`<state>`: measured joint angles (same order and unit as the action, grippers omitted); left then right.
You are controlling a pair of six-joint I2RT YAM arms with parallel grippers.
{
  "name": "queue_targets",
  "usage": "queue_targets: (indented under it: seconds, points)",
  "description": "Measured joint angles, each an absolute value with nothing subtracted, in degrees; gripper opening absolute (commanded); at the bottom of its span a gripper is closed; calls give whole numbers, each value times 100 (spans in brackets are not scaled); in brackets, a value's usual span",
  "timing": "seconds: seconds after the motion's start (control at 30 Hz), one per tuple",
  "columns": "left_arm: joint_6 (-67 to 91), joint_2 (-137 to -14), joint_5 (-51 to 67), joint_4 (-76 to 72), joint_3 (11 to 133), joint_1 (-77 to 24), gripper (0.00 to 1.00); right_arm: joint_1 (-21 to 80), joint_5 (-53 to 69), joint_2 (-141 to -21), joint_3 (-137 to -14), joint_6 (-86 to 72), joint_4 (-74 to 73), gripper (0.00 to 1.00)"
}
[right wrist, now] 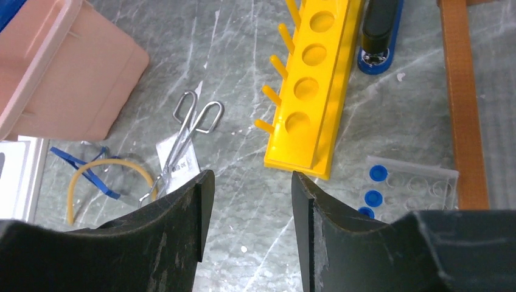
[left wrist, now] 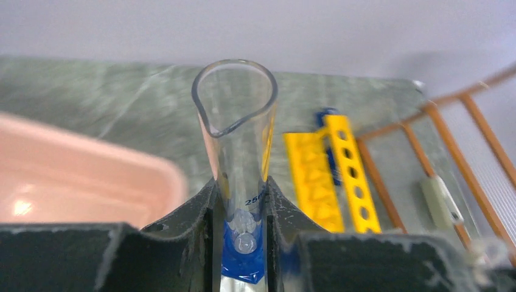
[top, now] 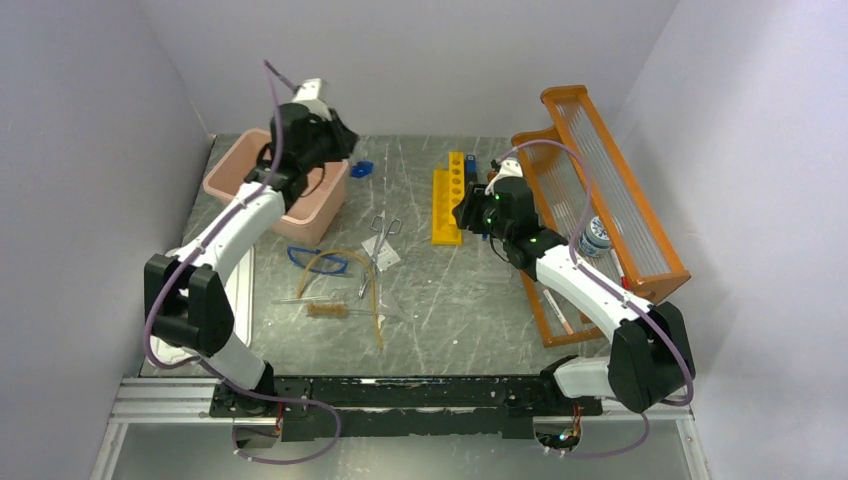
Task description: Organize the chemistry lab equipment
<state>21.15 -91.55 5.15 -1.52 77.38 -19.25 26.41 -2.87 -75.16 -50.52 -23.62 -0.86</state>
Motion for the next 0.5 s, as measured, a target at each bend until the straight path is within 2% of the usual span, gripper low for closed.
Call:
queue_targets:
  seconds: [0.27,0.5]
  points:
    - [3074,-9970,405,1293,8322,-395,5,2633,91,-8007,-5207,-2818,189,51]
    - [3592,-11323,615,1796,8976,137,5,2633,410,-8235,-5286,-3232,287,51]
